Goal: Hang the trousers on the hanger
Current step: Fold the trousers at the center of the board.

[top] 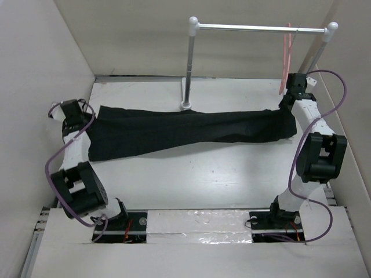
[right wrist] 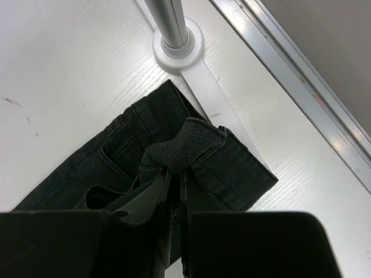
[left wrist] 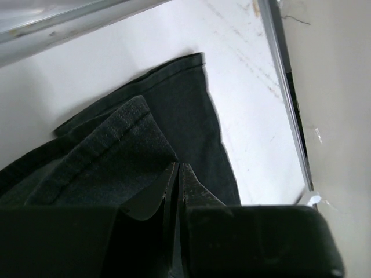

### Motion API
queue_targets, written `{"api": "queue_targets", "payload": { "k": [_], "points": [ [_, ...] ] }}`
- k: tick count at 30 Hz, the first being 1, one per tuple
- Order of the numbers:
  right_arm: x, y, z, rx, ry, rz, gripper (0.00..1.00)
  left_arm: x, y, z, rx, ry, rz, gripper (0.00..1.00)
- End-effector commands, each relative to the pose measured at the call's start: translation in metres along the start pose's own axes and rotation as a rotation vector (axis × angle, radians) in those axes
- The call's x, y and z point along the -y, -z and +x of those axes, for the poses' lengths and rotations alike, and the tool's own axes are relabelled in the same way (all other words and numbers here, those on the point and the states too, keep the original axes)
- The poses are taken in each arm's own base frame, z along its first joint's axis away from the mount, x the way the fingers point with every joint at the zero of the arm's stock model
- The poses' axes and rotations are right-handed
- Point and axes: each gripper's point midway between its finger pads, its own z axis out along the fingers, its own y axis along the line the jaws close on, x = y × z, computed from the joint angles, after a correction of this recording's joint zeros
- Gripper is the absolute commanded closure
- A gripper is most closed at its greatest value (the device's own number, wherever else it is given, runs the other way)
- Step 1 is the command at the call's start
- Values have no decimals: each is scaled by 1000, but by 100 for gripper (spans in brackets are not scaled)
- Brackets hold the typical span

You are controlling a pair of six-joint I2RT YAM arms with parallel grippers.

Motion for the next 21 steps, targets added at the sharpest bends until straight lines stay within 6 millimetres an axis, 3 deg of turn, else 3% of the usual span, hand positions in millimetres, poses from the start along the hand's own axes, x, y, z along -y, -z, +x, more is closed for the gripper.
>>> {"api": "queue_targets", "payload": {
  "k": [1, 5, 7, 9, 13, 14, 15, 16, 17, 18, 19, 20, 21],
  "points": [
    [-5, 3, -51, 140, -54, 10, 92, 55, -4, -31, 157, -90, 45, 100],
    [-16, -1, -57, 160, -63, -36, 86, 77, -45, -24, 132, -188, -23, 100],
    [-20, 0, -61, 175, -79, -54, 85, 76, -56, -24, 145, -228, -86, 100],
    [-25, -1, -59, 174, -86, -86, 77, 87, -68, -29, 156, -258, -102, 100],
    [-34, 2, -52, 146, -122, -143, 44, 101, -84, -26, 134, -263, -69, 98],
    [-39, 1, -37, 122, -109, -171, 25, 109, -89, -23, 131, -269, -54, 98],
    [-39, 3, -34, 122, -112, -182, 17, 112, -91, -24, 130, -282, -49, 97],
    [-46, 19, -35, 143, -125, -216, 7, 113, -94, -24, 128, -289, -54, 96],
    [-43, 18, -14, 119, -111, -217, 0, 119, -102, -27, 134, -297, -52, 85],
    [-40, 22, -7, 119, -113, -233, 0, 123, -106, -18, 101, -337, -37, 74],
    [-45, 45, -18, 182, -147, -295, 0, 124, -110, -14, 75, -356, -36, 63],
    [-44, 43, 22, 129, -119, -321, 0, 133, -119, -16, 70, -367, -35, 50],
    [-45, 50, 32, 138, -117, -351, 0, 130, -121, -17, 63, -377, -60, 47]
  ]
}}
